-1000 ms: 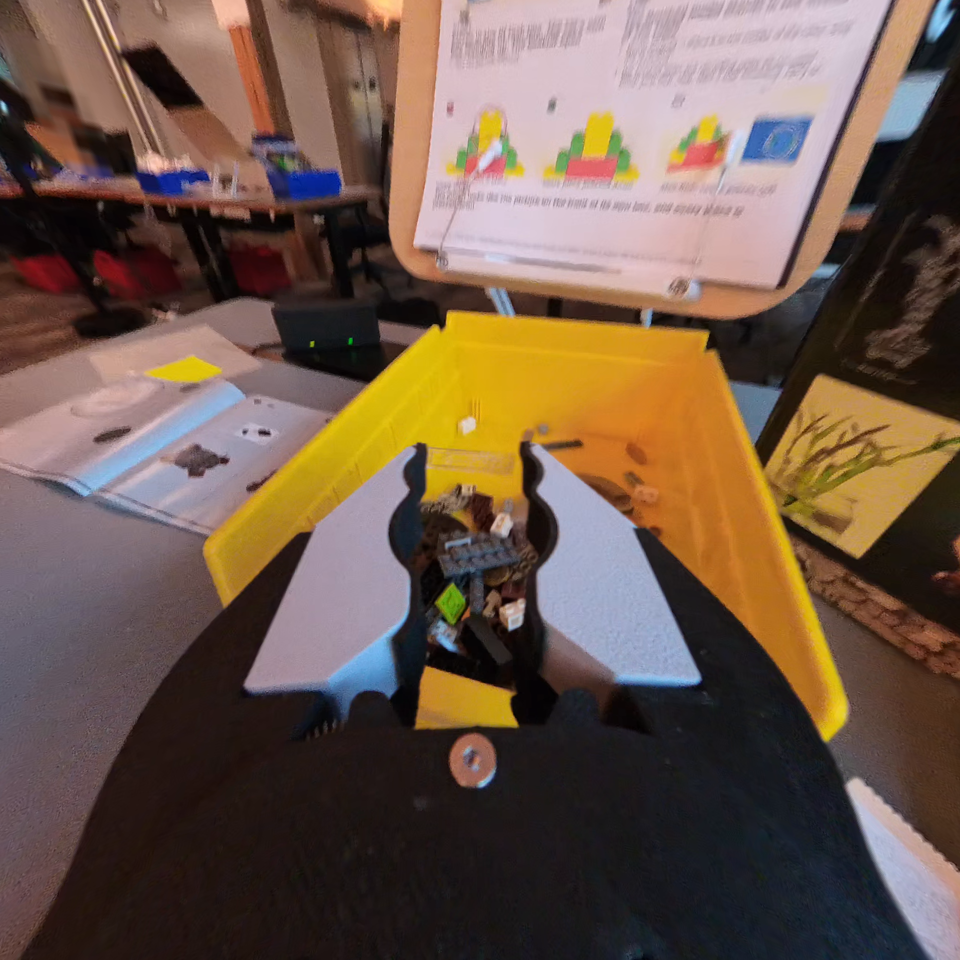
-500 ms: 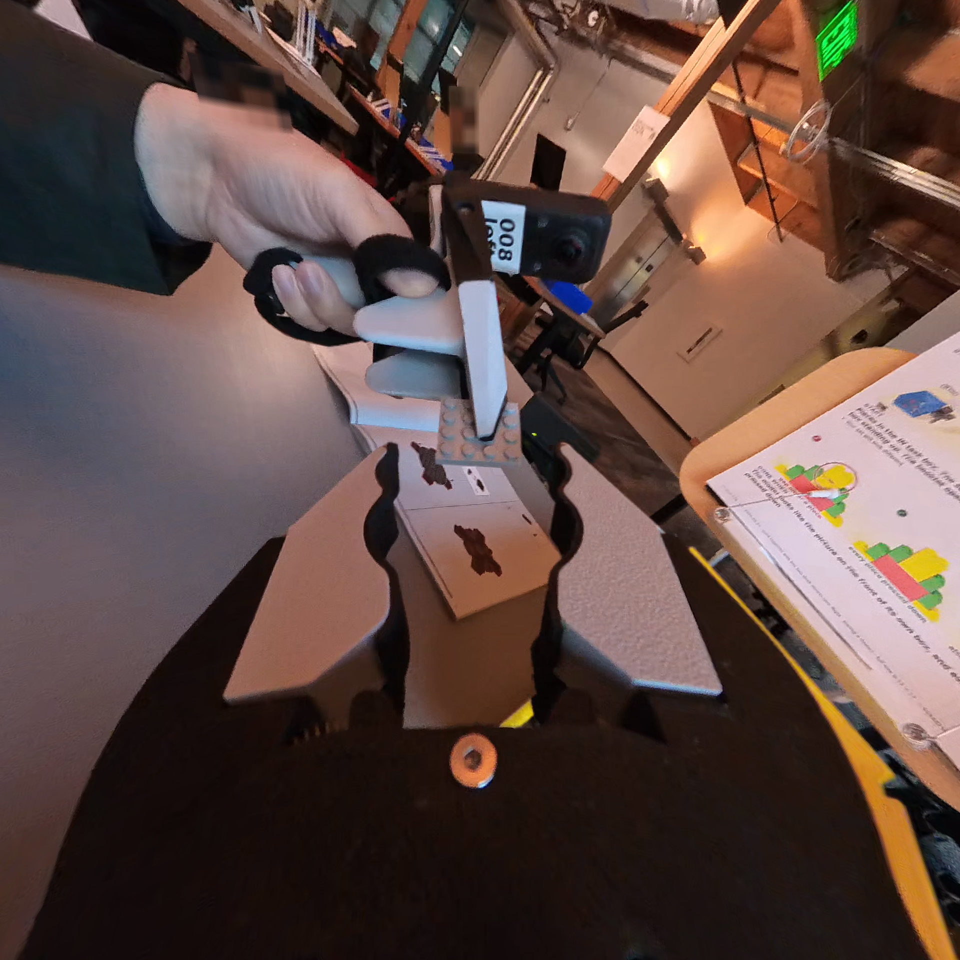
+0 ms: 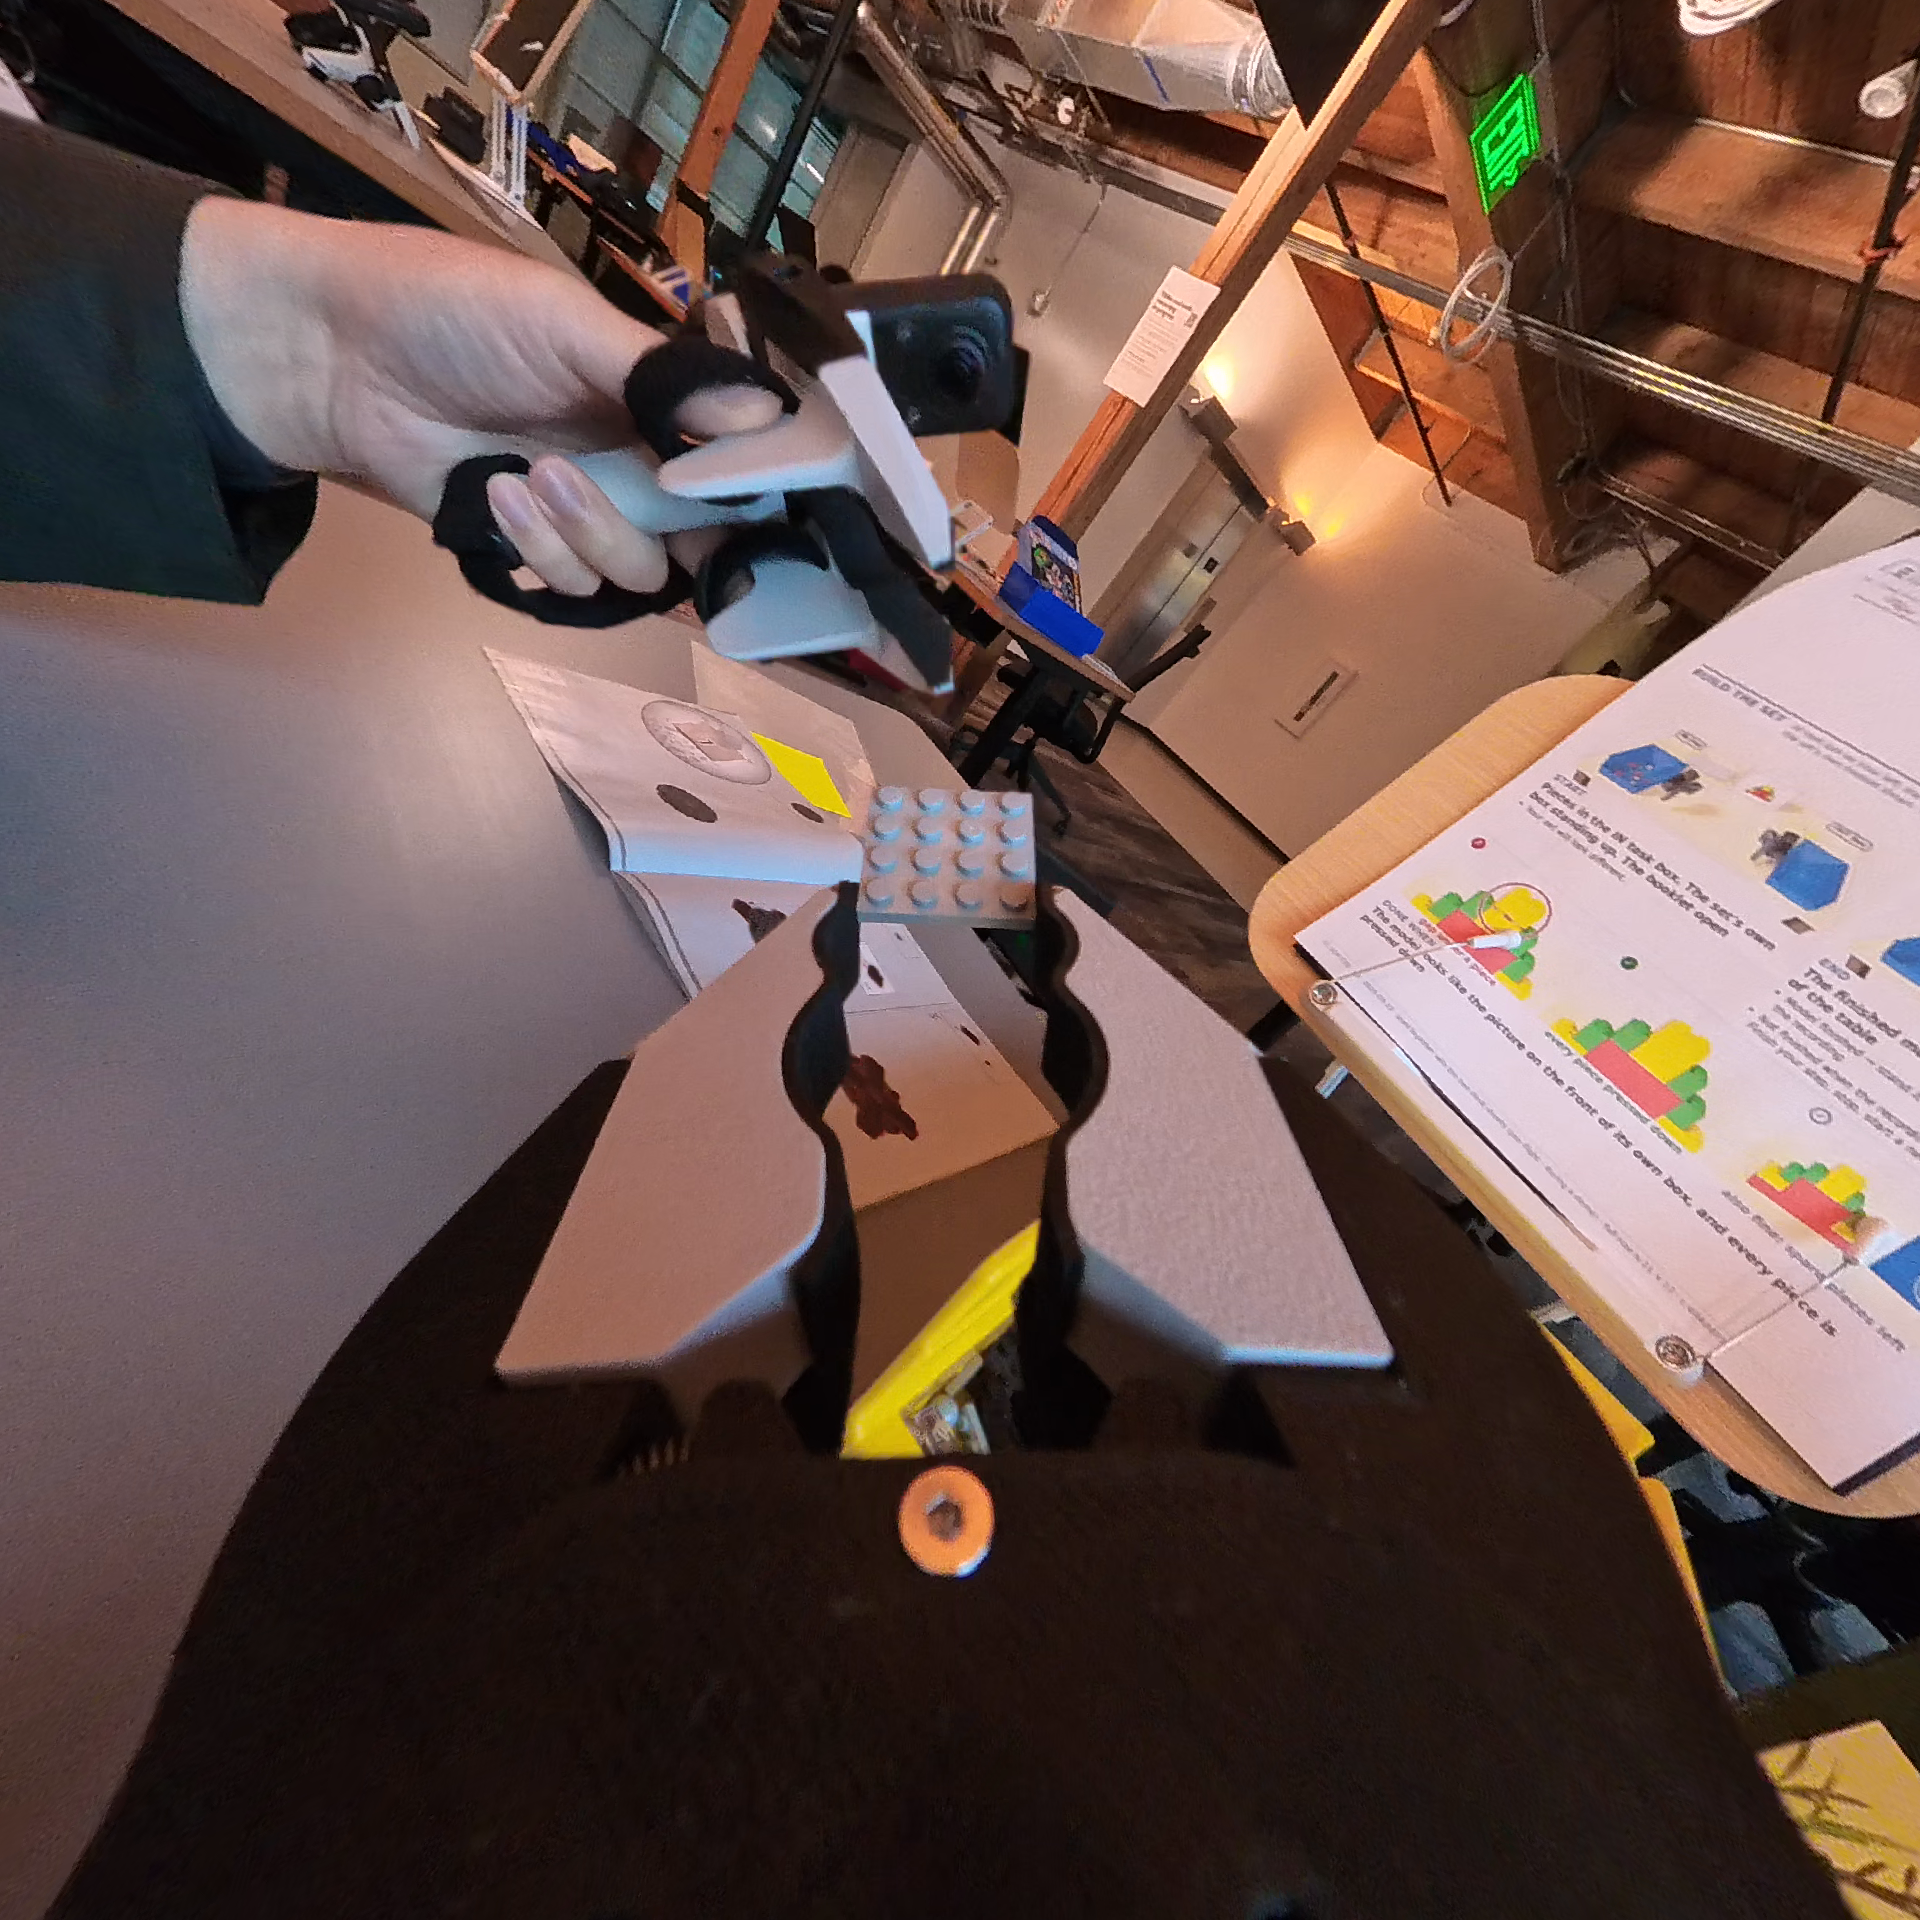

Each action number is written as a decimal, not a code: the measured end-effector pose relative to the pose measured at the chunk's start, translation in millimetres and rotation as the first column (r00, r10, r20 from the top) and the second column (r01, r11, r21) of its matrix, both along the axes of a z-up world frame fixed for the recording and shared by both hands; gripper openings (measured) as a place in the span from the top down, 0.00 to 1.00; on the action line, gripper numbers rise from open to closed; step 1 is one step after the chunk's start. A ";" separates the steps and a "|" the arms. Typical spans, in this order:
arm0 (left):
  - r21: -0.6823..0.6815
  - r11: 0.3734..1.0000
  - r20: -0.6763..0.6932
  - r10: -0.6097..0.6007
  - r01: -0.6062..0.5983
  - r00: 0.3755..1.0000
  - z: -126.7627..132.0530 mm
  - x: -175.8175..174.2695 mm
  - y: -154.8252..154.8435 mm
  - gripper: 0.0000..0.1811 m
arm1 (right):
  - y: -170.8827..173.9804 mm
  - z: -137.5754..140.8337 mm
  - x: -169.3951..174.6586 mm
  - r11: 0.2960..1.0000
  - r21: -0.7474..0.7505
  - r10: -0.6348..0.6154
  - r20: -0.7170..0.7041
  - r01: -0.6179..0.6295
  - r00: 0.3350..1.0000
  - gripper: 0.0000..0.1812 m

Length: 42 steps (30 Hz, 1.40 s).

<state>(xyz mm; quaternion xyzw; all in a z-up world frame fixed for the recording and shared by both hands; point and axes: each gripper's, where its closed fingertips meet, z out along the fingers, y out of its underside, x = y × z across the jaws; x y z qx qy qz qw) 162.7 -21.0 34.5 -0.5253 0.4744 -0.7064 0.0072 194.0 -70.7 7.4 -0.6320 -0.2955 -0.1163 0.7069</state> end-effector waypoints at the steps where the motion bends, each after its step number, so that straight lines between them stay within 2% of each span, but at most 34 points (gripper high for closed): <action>1: 0.000 1.000 0.004 0.002 -0.002 1.000 2.1 -1.4 1.3 0.87 | -0.4 0.7 2.1 1.000 0.001 -0.003 -0.007 0.003 1.000 0.82; 15: 0.004 1.000 -0.001 -0.009 0.009 1.000 3.9 -3.8 -0.7 0.89 | -5.3 12.0 24.3 1.000 0.007 0.003 -0.180 -0.002 0.984 0.82; 37: 0.007 1.000 -0.011 -0.018 0.018 1.000 3.1 -4.5 -2.8 0.89 | -0.4 7.1 41.5 0.999 -0.054 -0.008 -0.298 -0.008 0.954 0.82; 42: 0.009 1.000 -0.012 -0.021 0.021 1.000 2.9 -4.7 -3.4 0.89 | 0.0 6.6 40.7 0.998 -0.057 -0.007 -0.287 -0.010 0.958 0.82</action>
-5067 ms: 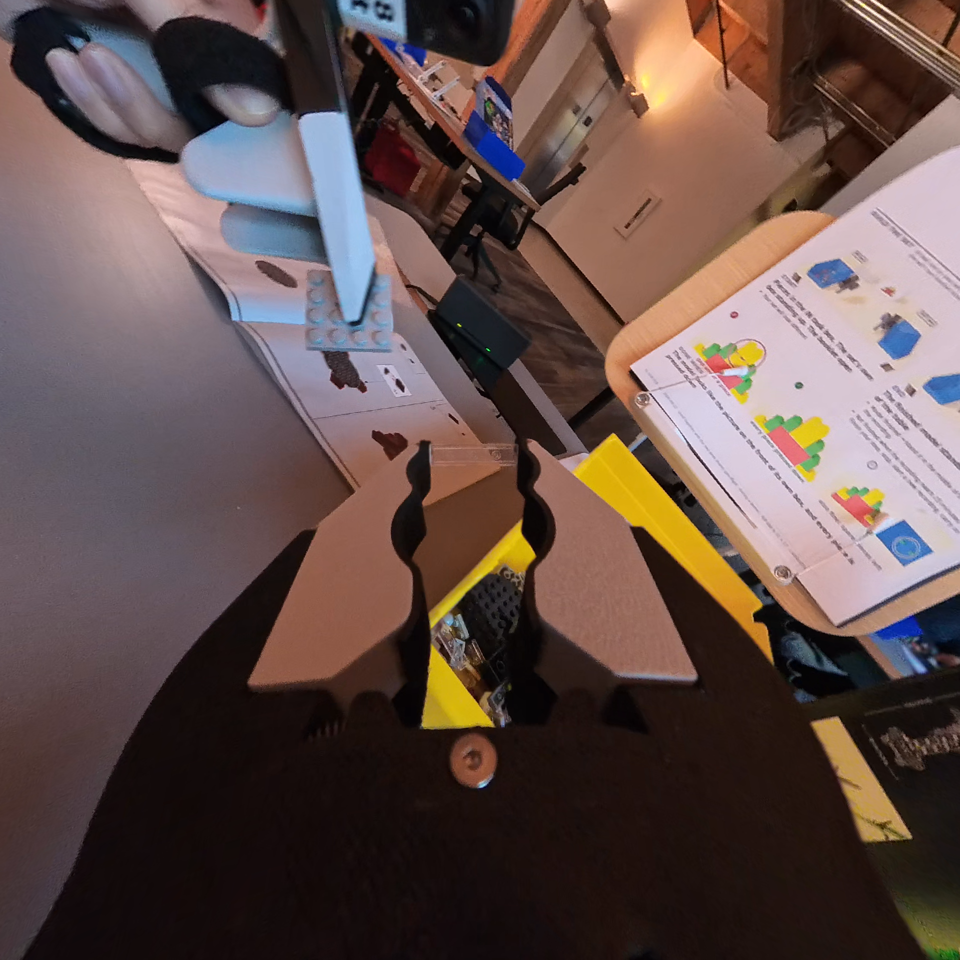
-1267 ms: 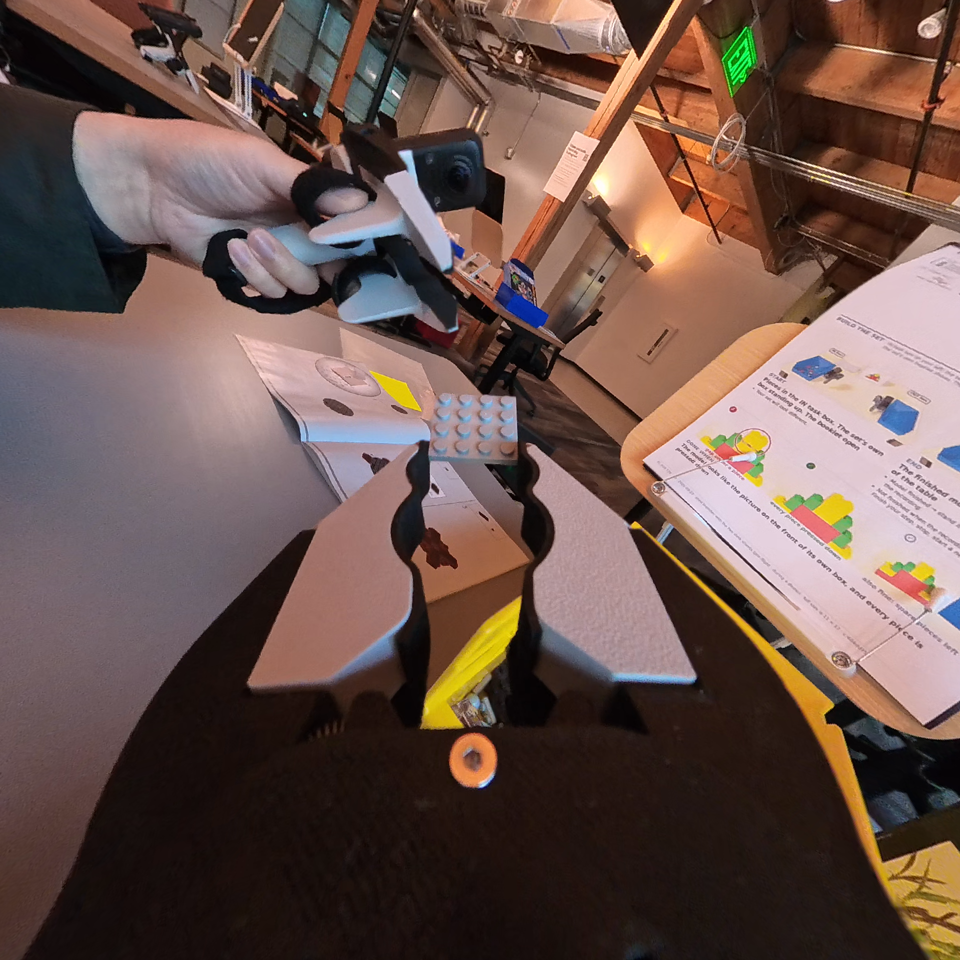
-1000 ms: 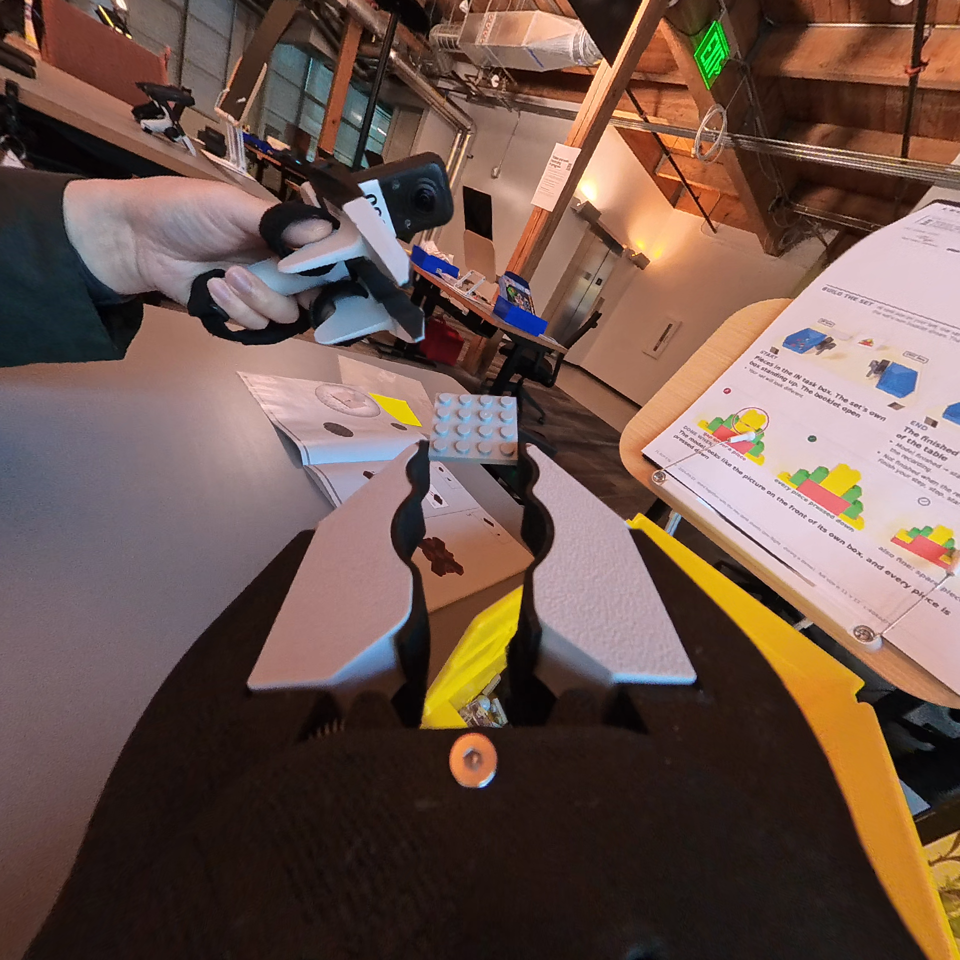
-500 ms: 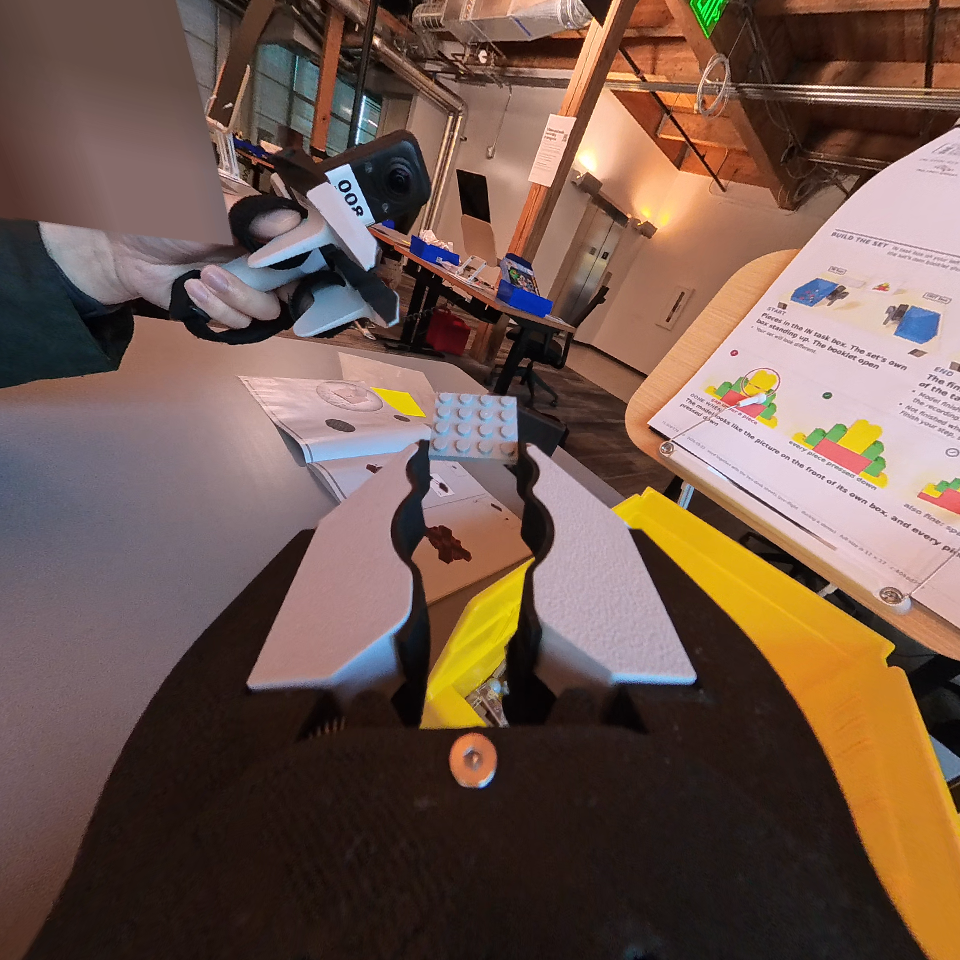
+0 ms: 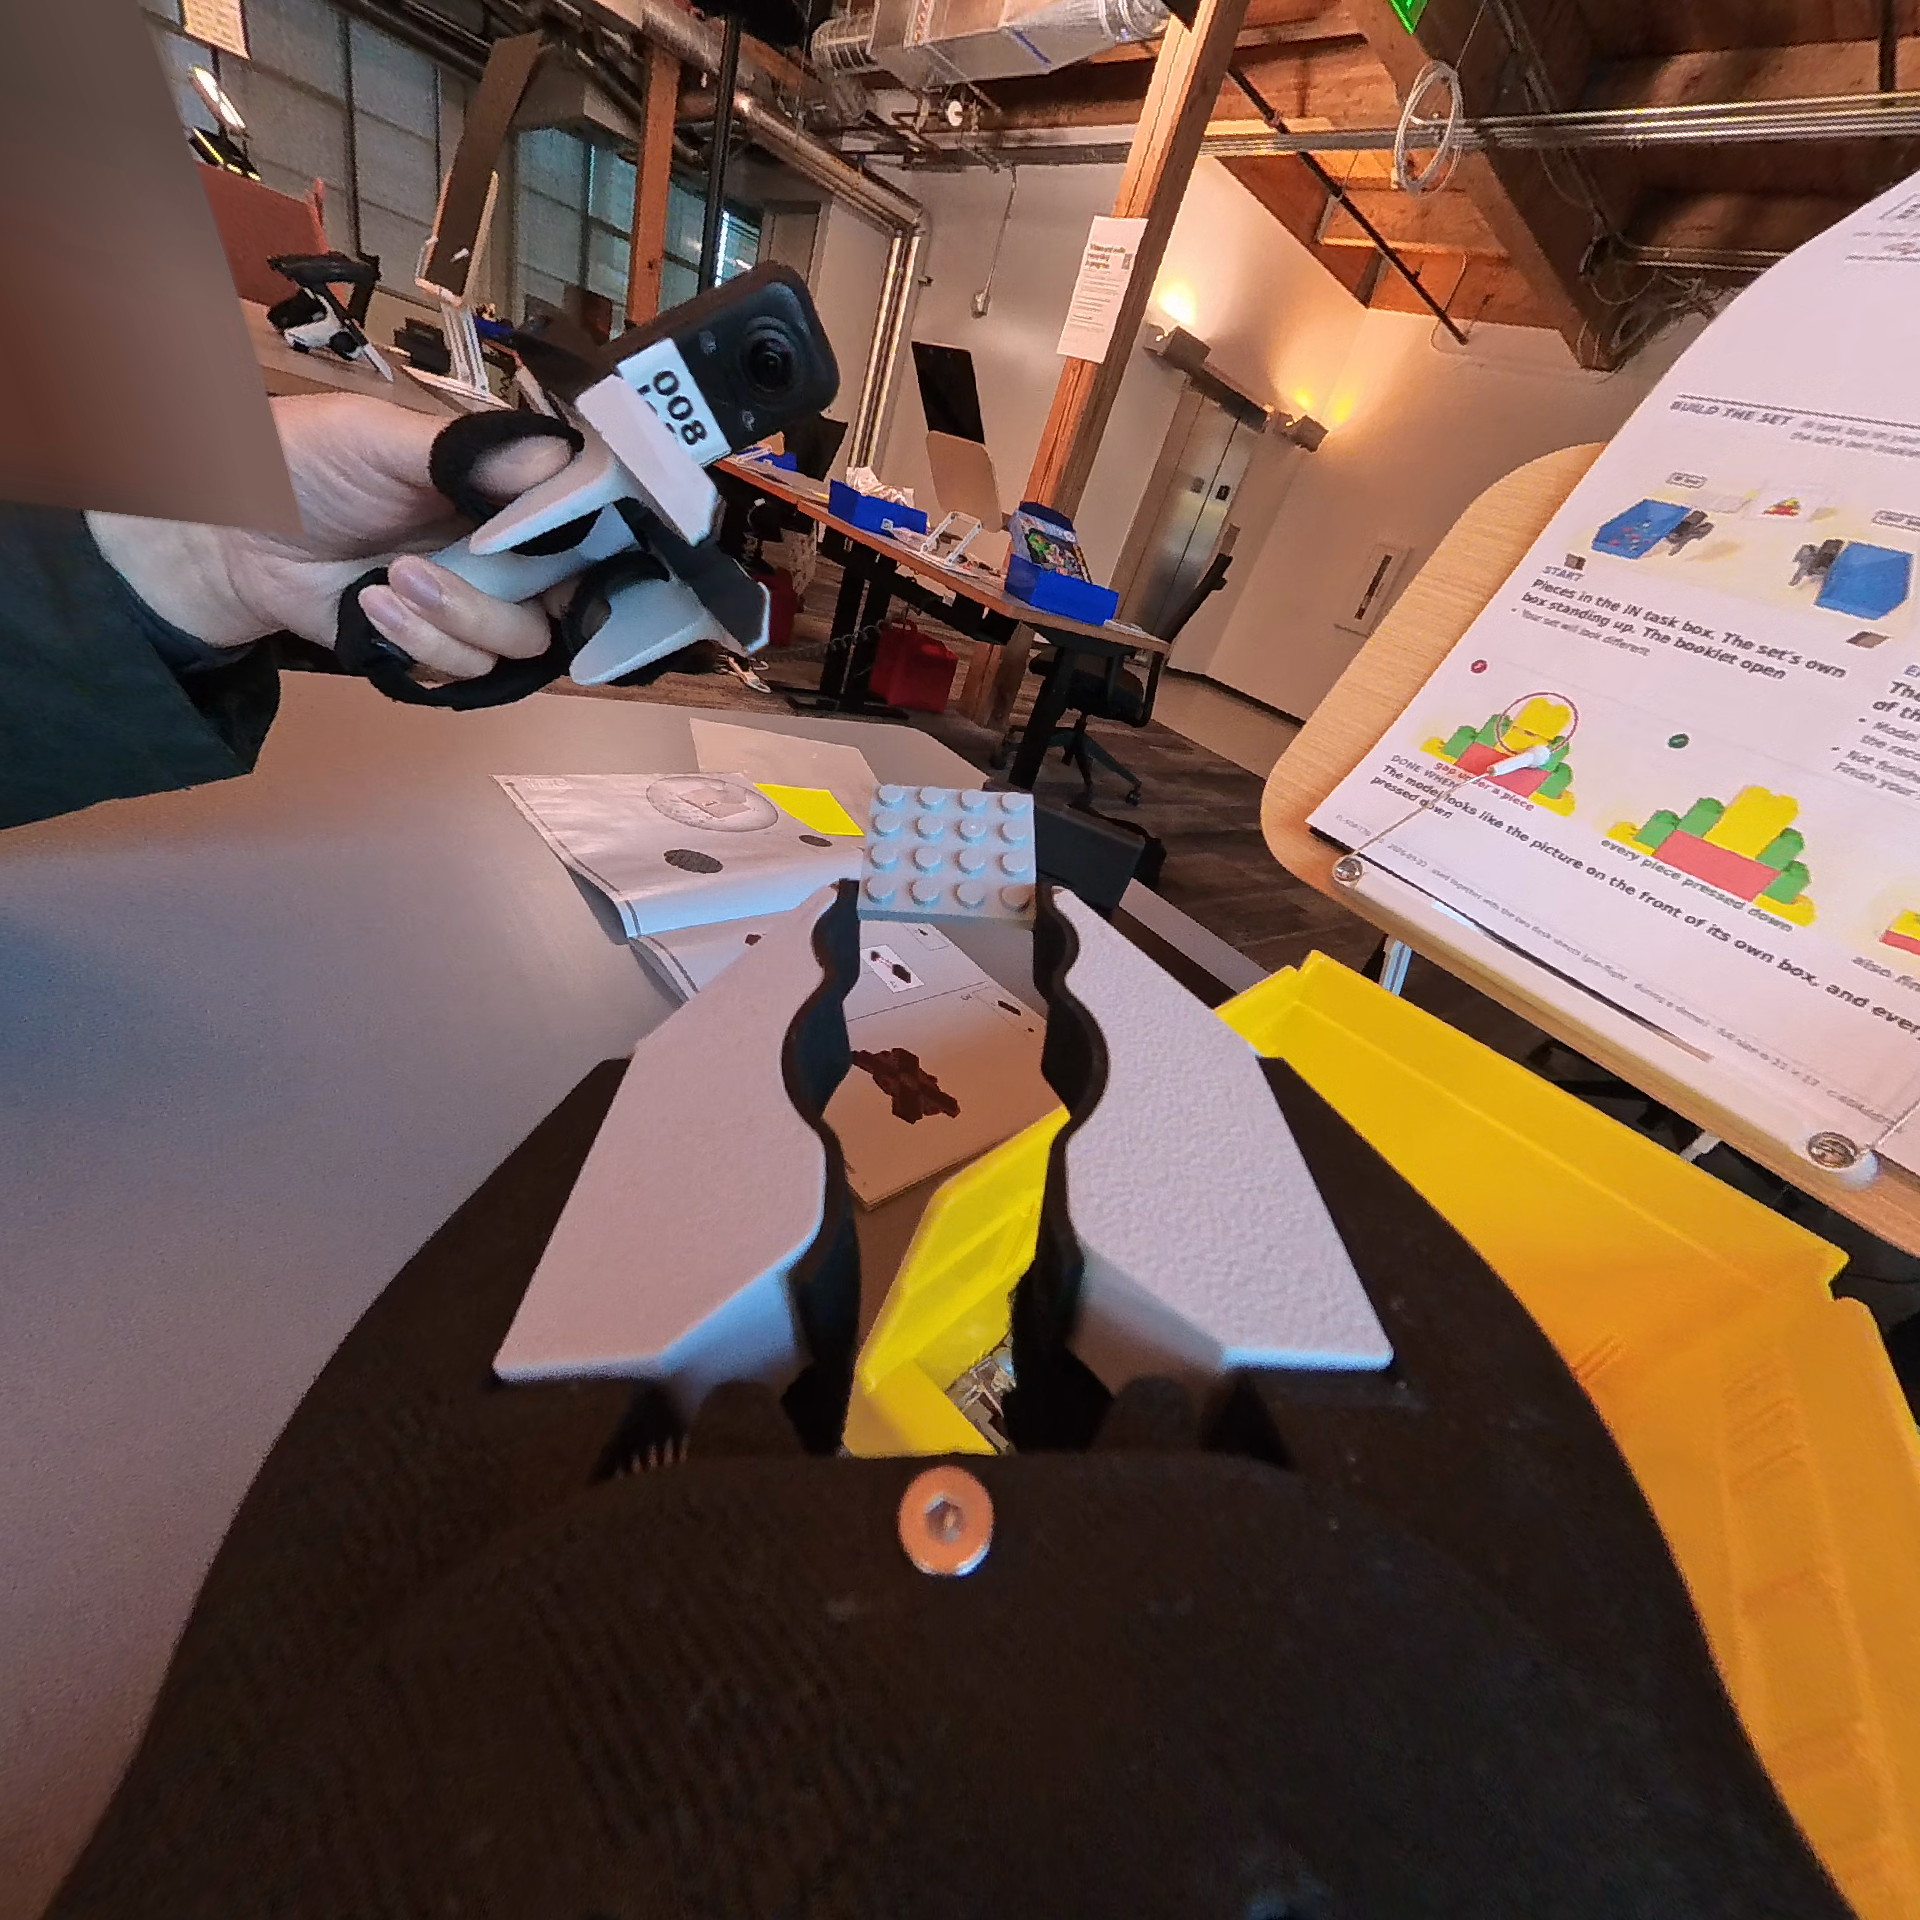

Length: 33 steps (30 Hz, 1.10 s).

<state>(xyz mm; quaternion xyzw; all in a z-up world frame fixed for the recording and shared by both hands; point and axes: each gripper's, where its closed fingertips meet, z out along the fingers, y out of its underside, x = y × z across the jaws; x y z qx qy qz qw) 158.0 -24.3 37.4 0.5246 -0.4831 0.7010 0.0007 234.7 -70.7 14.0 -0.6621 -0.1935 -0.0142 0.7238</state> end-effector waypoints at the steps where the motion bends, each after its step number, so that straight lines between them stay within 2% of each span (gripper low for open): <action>1: 0.000 1.000 0.000 0.000 0.000 1.000 0.0 0.0 0.0 0.89 | 0.1 -0.3 -0.7 1.000 -0.001 0.002 0.004 -0.002 1.000 0.82; 18: 0.003 1.000 -0.004 -0.003 0.003 1.000 -1.1 0.5 -1.1 0.89 | -0.7 4.5 5.5 1.000 0.001 0.013 -0.063 -0.012 0.998 0.82; 20: 0.002 1.000 -0.004 -0.003 0.003 1.000 -0.9 0.4 -0.9 0.89 | -1.5 7.1 6.0 0.999 0.007 0.033 -0.106 -0.033 0.994 0.82; 21: 0.001 1.000 -0.003 -0.002 0.002 1.000 -0.8 0.4 -0.8 0.89 | -4.2 12.6 4.5 0.996 0.026 0.084 -0.176 -0.080 0.981 0.82; 22: 0.002 1.000 -0.003 -0.001 0.001 1.000 -0.9 0.4 -0.6 0.89 | -10.5 22.1 0.5 0.983 0.064 0.184 -0.283 -0.173 0.941 0.82; 23: 0.003 1.000 -0.003 0.000 0.000 1.000 -1.0 0.5 -0.5 0.89 | -22.5 36.9 -5.8 0.940 0.139 0.340 -0.408 -0.311 0.847 0.82; 24: 0.004 1.000 -0.004 0.000 0.000 1.000 -1.3 0.7 -0.4 0.89 | -40.7 56.7 -8.4 0.853 0.258 0.518 -0.523 -0.453 0.677 0.82; 25: 0.004 1.000 -0.006 0.000 0.000 1.000 -1.7 0.9 -0.5 0.89 | -62.3 77.8 -2.2 0.730 0.413 0.670 -0.591 -0.545 0.449 0.82; 26: 0.005 1.000 -0.008 -0.001 0.001 1.000 -2.3 1.2 -0.7 0.89 | -87.4 96.1 11.9 0.571 0.585 0.791 -0.580 -0.576 0.194 0.83; 27: 0.005 1.000 -0.010 -0.002 0.002 1.000 -3.0 1.4 -1.1 0.89 | -108.6 106.1 30.4 0.421 0.719 0.853 -0.521 -0.554 -0.027 0.83; 28: 0.006 1.000 -0.013 -0.003 0.003 1.000 -3.6 1.6 -1.3 0.89 | -121.0 109.0 48.2 0.324 0.801 0.873 -0.458 -0.503 -0.167 0.84; 29: 0.006 1.000 -0.015 -0.005 0.005 1.000 -4.0 1.7 -1.5 0.89 | -125.2 107.8 61.1 0.290 0.842 0.877 -0.424 -0.454 -0.225 0.84; 31: 0.004 1.000 -0.016 -0.008 0.008 1.000 -3.6 1.4 -1.9 0.89 | -118.5 101.9 70.8 0.329 0.847 0.866 -0.447 -0.418 -0.223 0.83; 32: 0.006 1.000 -0.016 -0.007 0.007 1.000 -3.5 1.1 -1.7 0.89 | -111.9 99.2 71.8 0.367 0.831 0.851 -0.481 -0.418 -0.210 0.83; 33: 0.014 1.000 -0.020 -0.002 0.002 1.000 -4.1 1.2 -0.6 0.89 | -95.9 93.7 70.3 0.460 0.775 0.807 -0.568 -0.433 -0.162 0.83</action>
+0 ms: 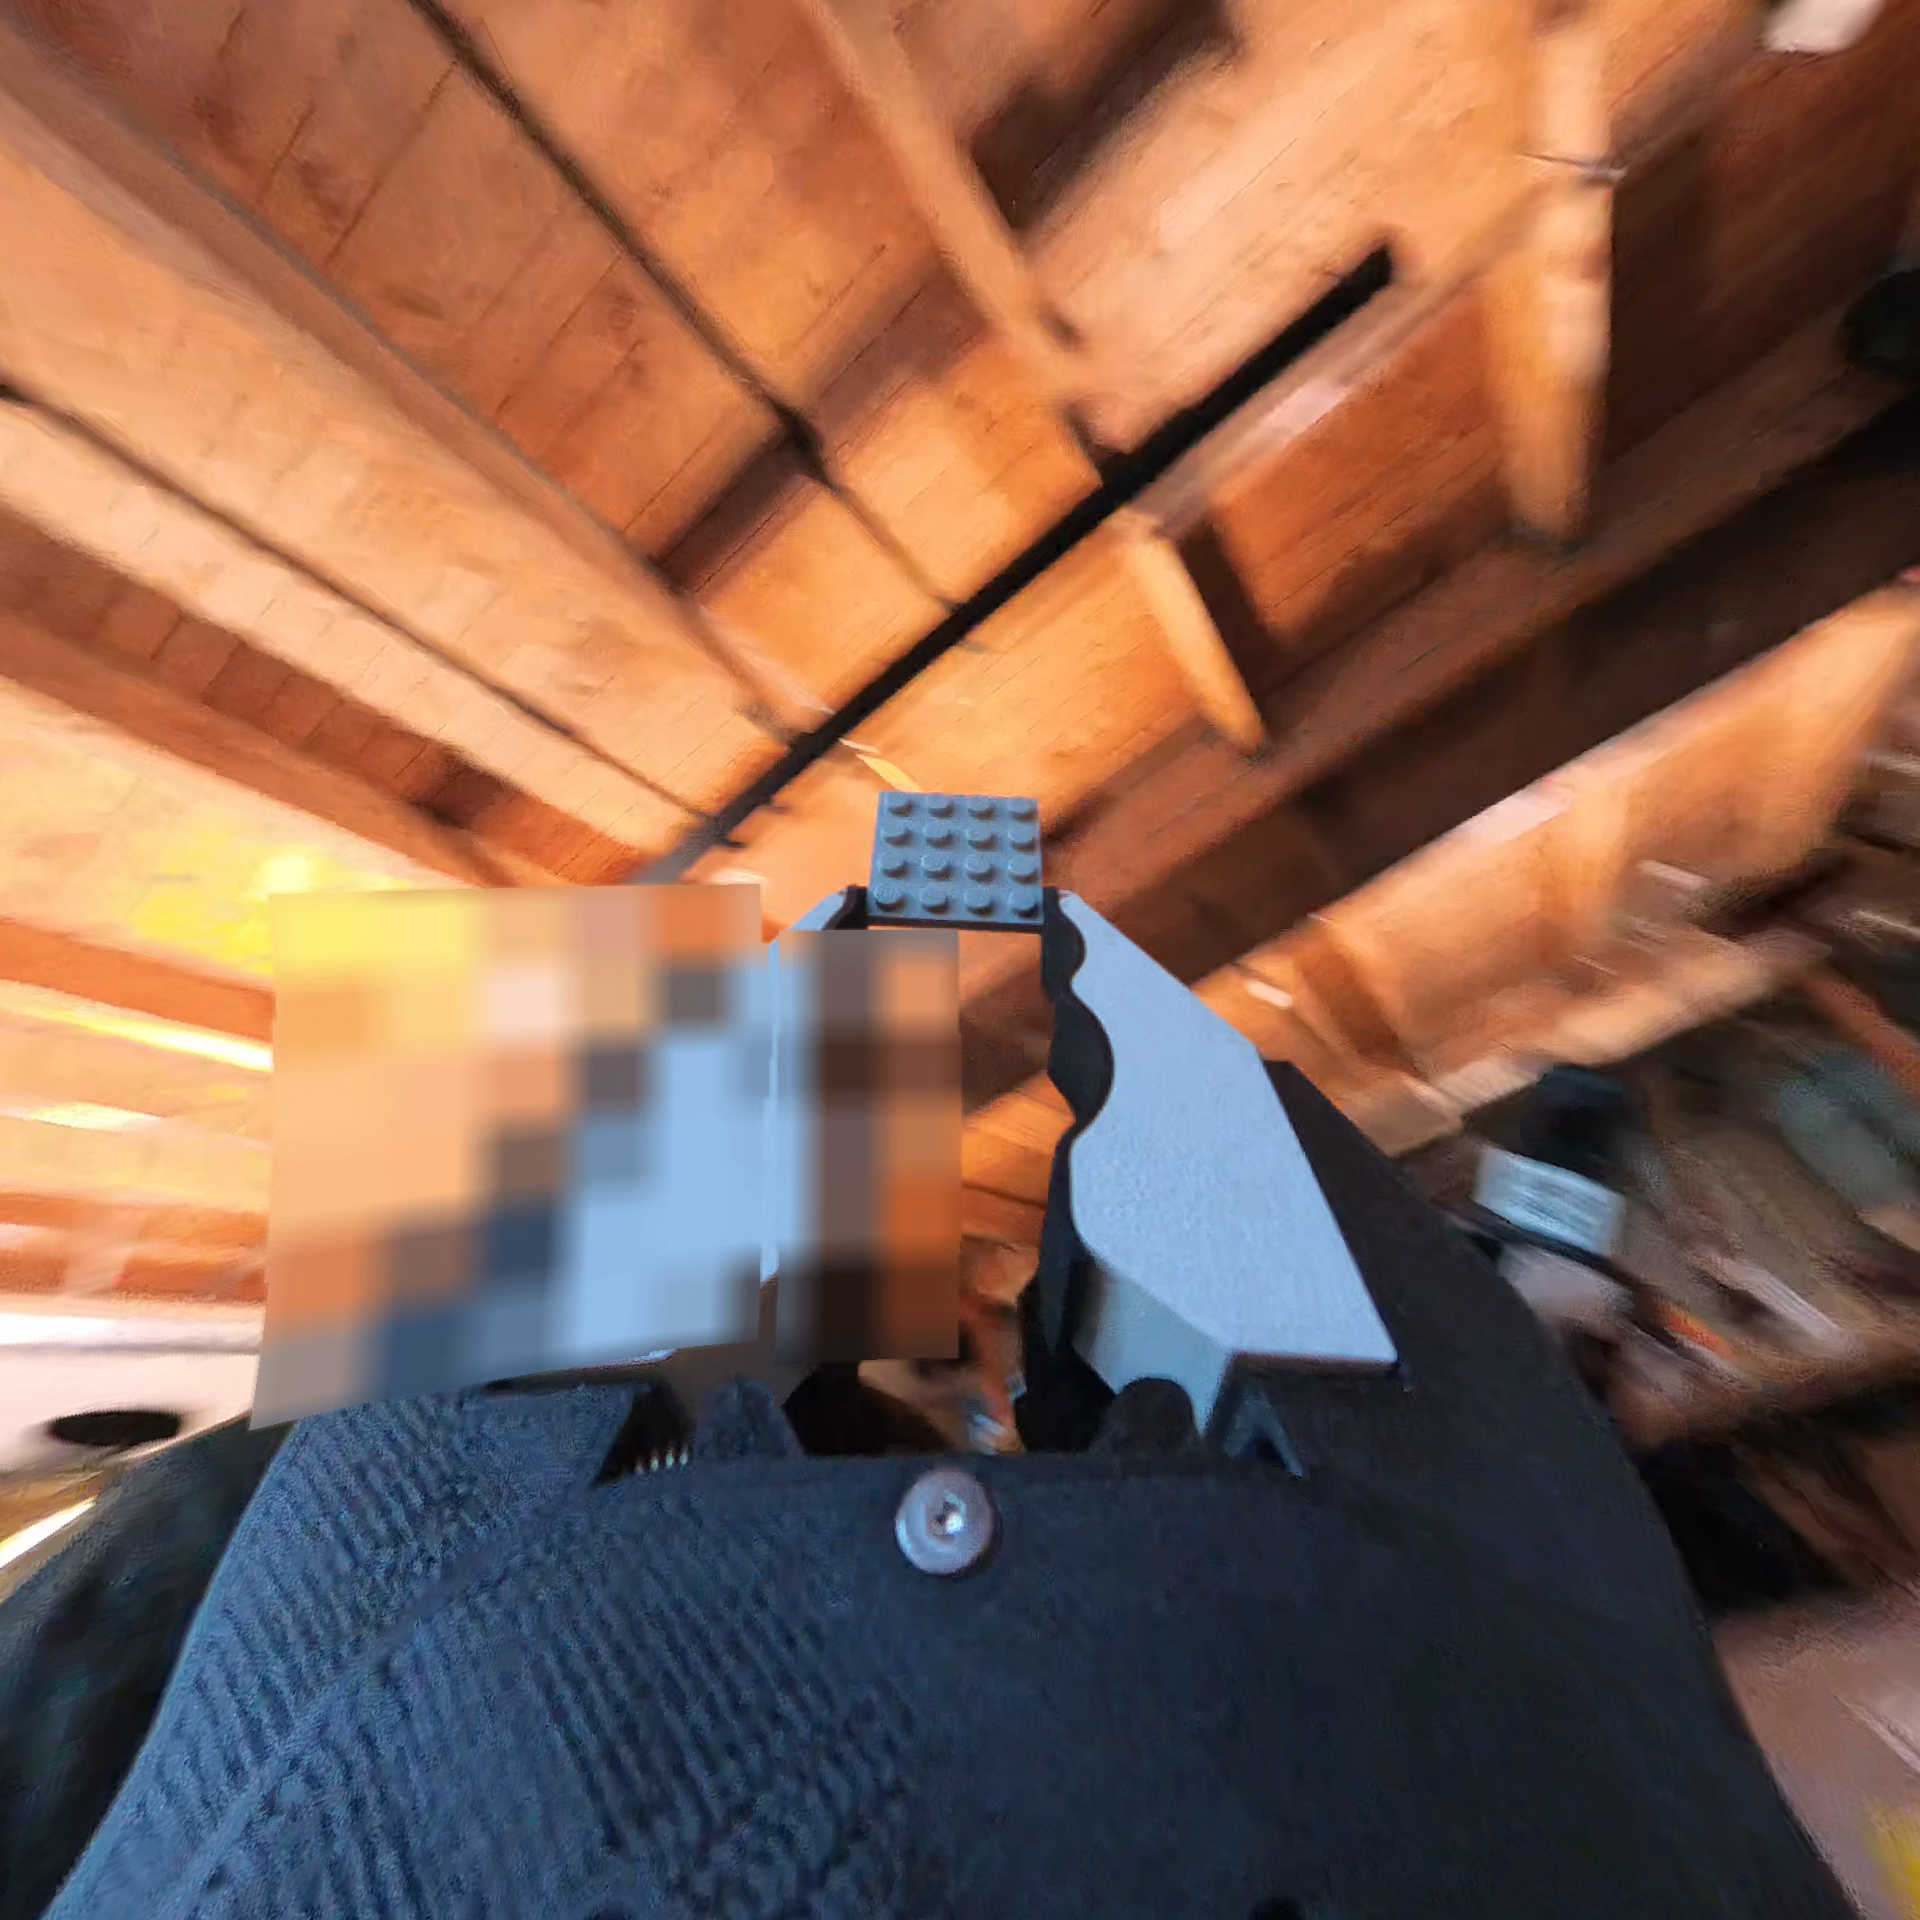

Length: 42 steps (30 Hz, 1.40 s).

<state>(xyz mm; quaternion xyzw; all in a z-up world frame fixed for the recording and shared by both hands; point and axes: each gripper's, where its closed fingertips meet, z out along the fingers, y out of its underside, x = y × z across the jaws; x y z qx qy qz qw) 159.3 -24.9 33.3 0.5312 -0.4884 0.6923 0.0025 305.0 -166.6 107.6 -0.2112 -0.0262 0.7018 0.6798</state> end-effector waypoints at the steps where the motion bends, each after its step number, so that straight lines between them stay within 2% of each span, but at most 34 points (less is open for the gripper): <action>1: 0.029 0.999 -0.015 0.018 -0.018 1.000 -3.6 0.9 2.8 0.89 | 26.6 -13.5 -2.5 0.981 -0.162 -0.091 0.092 0.105 0.992 0.83; 2: 0.095 0.994 -0.041 0.059 -0.054 0.997 -11.3 2.9 8.9 0.89 | 55.8 -36.8 0.0 0.898 -0.329 -0.219 0.243 0.292 0.945 0.82; 3: 0.207 0.972 -0.077 0.132 -0.114 0.988 -23.6 5.5 20.2 0.89 | 79.1 -66.6 10.0 0.738 -0.434 -0.330 0.436 0.517 0.837 0.82; 4: 0.353 0.918 -0.100 0.228 -0.180 0.969 -36.8 7.1 36.3 0.89 | 92.8 -96.3 26.4 0.531 -0.454 -0.377 0.629 0.715 0.680 0.82; 5: 0.492 0.841 -0.100 0.313 -0.227 0.945 -46.2 6.2 52.4 0.91 | 97.8 -121.1 45.6 0.321 -0.407 -0.361 0.782 0.855 0.508 0.82; 6: 0.596 0.764 -0.089 0.369 -0.247 0.925 -51.2 3.5 64.2 0.92 | 97.9 -135.4 61.9 0.156 -0.322 -0.324 0.876 0.934 0.357 0.82; 7: 0.665 0.704 -0.081 0.399 -0.249 0.913 -53.6 0.2 71.0 0.92 | 98.3 -142.0 68.2 0.079 -0.237 -0.283 0.926 0.968 0.250 0.82; 8: 0.706 0.665 -0.077 0.415 -0.245 0.907 -54.1 -2.8 74.9 0.92 | 100.6 -149.9 69.8 0.042 -0.189 -0.227 0.954 0.981 0.193 0.77; 9: 0.729 0.640 -0.073 0.427 -0.244 0.901 -53.3 -5.3 77.9 0.92 | 103.0 -160.0 71.1 0.012 -0.176 -0.167 0.970 0.984 0.175 0.66; 11: 0.745 0.616 -0.064 0.445 -0.254 0.893 -48.9 -10.7 84.5 0.92 | 105.5 -163.5 68.0 0.017 -0.154 -0.153 0.976 0.988 0.154 0.64; 13: 0.740 0.612 -0.050 0.465 -0.280 0.884 -39.3 -19.4 93.4 0.92 | 103.6 -151.3 63.3 0.049 -0.120 -0.202 0.971 0.992 0.128 0.71; 16: 0.707 0.598 0.018 0.517 -0.377 0.856 -10.5 -40.7 113.5 0.91 | 95.2 -129.5 60.5 0.070 -0.070 -0.301 0.949 0.995 0.088 0.82; 20: 0.639 0.528 0.158 0.621 -0.559 0.767 35.8 -91.3 146.6 0.88 | 87.7 -112.7 57.0 0.073 0.017 -0.379 0.925 0.997 0.012 0.86; 22: 0.601 0.496 0.184 0.677 -0.626 0.713 41.1 -122.1 161.6 0.84 | 86.9 -108.6 52.1 0.072 0.075 -0.389 0.920 0.995 -0.041 0.87; 24: 0.566 0.507 0.162 0.705 -0.650 0.691 21.1 -151.2 168.9 0.80 | 89.6 -107.8 42.7 0.091 0.126 -0.377 0.922 0.988 -0.083 0.87; 26: 0.539 0.523 0.090 0.744 -0.661 0.662 -23.0 -178.0 179.8 0.74 | 94.9 -107.3 22.3 0.150 0.200 -0.369 0.920 0.968 -0.133 0.87; 29: 0.392 0.583 -0.065 0.789 -0.712 0.611 -85.6 -208.4 195.6 0.71 | 101.9 -96.1 -36.5 0.247 0.394 -0.402 0.873 0.885 -0.276 0.87; 30: 0.314 0.596 -0.097 0.795 -0.739 0.599 -96.8 -214.3 199.8 0.71 | 106.1 -90.8 -63.8 0.280 0.428 -0.423 0.859 0.860 -0.290 0.87; 33: 0.151 0.587 -0.158 0.808 -0.795 0.567 -109.9 -222.6 214.2 0.71 | 138.3 -95.2 -161.3 0.476 0.339 -0.378 0.912 0.812 -0.160 0.79; 34: 0.135 0.571 -0.159 0.819 -0.810 0.551 -110.5 -222.3 219.2 0.71 | 157.3 -108.4 -188.6 0.519 0.321 -0.318 0.933 0.792 -0.169 0.74; 35: 0.146 0.553 -0.161 0.831 -0.820 0.532 -113.9 -221.1 224.0 0.71 | 177.9 -126.4 -211.8 0.555 0.310 -0.246 0.948 0.772 -0.204 0.69; 37: 0.194 0.549 -0.201 0.833 -0.813 0.515 -130.5 -216.7 228.3 0.71 | 219.7 -161.1 -245.6 0.598 0.346 -0.155 0.935 0.723 -0.320 0.68; 40: 0.226 0.553 -0.256 0.828 -0.802 0.499 -152.9 -212.6 228.7 0.71 | 268.9 -202.4 -264.7 0.610 0.483 -0.097 0.833 0.628 -0.545 0.67; 42: 0.270 0.523 -0.270 0.847 -0.808 0.458 -164.1 -217.7 235.0 0.69 | 285.3 -222.1 -263.6 0.607 0.551 -0.066 0.753 0.572 -0.655 0.67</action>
